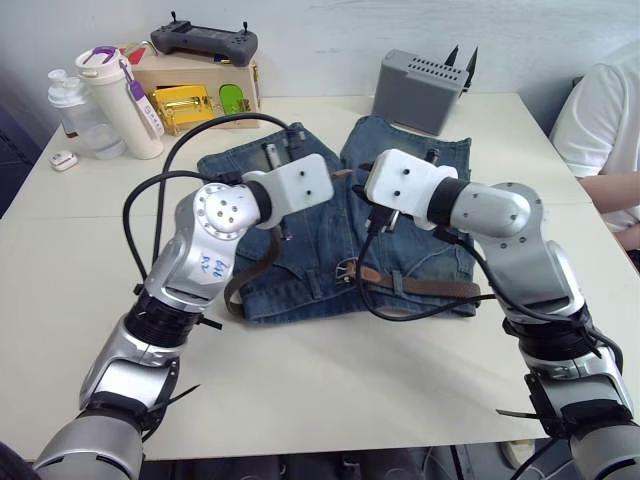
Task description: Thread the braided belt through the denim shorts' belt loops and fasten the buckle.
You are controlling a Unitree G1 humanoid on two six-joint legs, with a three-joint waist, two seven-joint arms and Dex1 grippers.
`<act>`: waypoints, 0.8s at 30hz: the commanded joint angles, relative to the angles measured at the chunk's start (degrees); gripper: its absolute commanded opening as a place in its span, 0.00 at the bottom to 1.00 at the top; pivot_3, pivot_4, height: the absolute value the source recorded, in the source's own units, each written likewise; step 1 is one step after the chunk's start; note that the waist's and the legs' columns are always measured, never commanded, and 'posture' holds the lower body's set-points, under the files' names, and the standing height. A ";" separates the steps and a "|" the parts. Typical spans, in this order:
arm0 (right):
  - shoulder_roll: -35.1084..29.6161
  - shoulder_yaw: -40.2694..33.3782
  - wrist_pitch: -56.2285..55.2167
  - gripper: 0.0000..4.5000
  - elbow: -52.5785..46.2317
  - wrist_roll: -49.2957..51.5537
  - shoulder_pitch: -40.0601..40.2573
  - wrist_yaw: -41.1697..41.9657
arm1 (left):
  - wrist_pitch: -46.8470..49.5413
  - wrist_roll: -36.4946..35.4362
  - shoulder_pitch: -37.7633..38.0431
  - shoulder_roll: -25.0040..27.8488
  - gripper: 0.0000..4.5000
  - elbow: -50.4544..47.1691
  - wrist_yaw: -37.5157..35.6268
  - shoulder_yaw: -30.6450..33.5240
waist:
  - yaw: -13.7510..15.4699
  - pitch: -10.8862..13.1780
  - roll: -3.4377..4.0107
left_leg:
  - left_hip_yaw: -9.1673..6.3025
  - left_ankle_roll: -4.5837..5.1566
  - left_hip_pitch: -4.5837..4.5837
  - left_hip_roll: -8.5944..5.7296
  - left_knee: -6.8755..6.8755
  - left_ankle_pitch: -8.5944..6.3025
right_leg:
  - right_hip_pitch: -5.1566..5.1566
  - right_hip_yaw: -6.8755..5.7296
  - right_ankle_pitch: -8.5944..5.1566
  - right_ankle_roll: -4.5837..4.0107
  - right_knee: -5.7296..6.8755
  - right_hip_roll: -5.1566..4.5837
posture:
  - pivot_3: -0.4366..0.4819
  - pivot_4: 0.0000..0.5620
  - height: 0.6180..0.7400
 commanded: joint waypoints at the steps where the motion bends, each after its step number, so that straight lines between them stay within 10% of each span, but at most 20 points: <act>1: -3.78 -4.74 0.04 0.76 -1.20 8.00 -0.08 6.80 | -9.14 -4.65 4.88 4.29 0.00 -0.95 -2.99 4.98 | 0.09 0.00 0.00 | 0.00 0.01 0.00 -0.01 0.00 -0.01 | 0.00 0.00 0.00 0.00 -0.03 -0.02 | 0.48 0.27 0.96; 4: -7.95 -5.17 1.32 0.98 -2.50 13.97 1.68 13.56 | -14.06 -9.02 9.58 7.30 0.00 -1.68 -6.11 8.41 | 0.18 0.00 0.00 | 0.00 0.05 0.00 -0.02 0.00 -0.03 | 0.03 -0.02 0.00 0.00 -0.08 -0.07 | 0.48 0.27 0.96; 24: -14.74 -2.29 12.42 0.98 -6.66 26.45 4.14 18.42 | -32.58 -8.23 20.38 25.05 0.00 5.26 -10.61 16.23 | -0.08 0.00 0.00 | -0.14 0.17 0.10 -0.01 -0.05 -0.10 | 0.23 -0.12 0.00 0.00 -0.25 -0.07 | 0.48 0.27 0.96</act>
